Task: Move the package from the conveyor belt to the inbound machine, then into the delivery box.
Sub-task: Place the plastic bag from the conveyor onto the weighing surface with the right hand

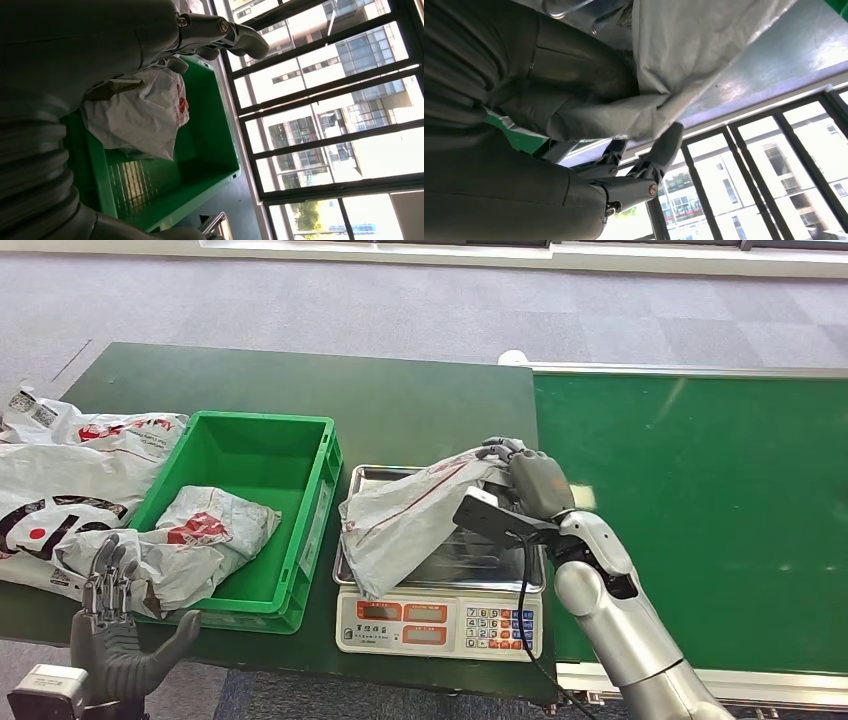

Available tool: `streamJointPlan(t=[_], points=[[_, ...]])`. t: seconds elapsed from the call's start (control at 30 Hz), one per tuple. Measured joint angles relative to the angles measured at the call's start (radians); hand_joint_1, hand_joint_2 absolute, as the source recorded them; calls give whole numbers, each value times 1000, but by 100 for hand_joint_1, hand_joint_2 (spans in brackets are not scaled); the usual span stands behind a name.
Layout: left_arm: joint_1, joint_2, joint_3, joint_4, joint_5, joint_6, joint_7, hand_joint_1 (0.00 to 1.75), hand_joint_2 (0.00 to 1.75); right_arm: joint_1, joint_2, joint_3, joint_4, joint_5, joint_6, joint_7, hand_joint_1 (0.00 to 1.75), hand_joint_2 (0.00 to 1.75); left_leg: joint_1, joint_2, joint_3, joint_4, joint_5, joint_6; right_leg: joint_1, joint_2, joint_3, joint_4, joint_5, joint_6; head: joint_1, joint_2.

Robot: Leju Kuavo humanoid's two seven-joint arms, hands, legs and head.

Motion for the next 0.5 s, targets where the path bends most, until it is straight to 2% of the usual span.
streamJointPlan(t=[0.2,0.5], points=[[-13,0,0,11,-2,0,2,0,175,33,0,9,-44,-29,29,-17,0,175,0,0,0,0,0,0,0,0,0,0,0,0,0,0],[-23,0,0,23,1,7,-2,0,175,33,6,43,-69,-103,65,-53,0,175,0,1,0,0,0,0,0,0,0,0,0,0,0,0]])
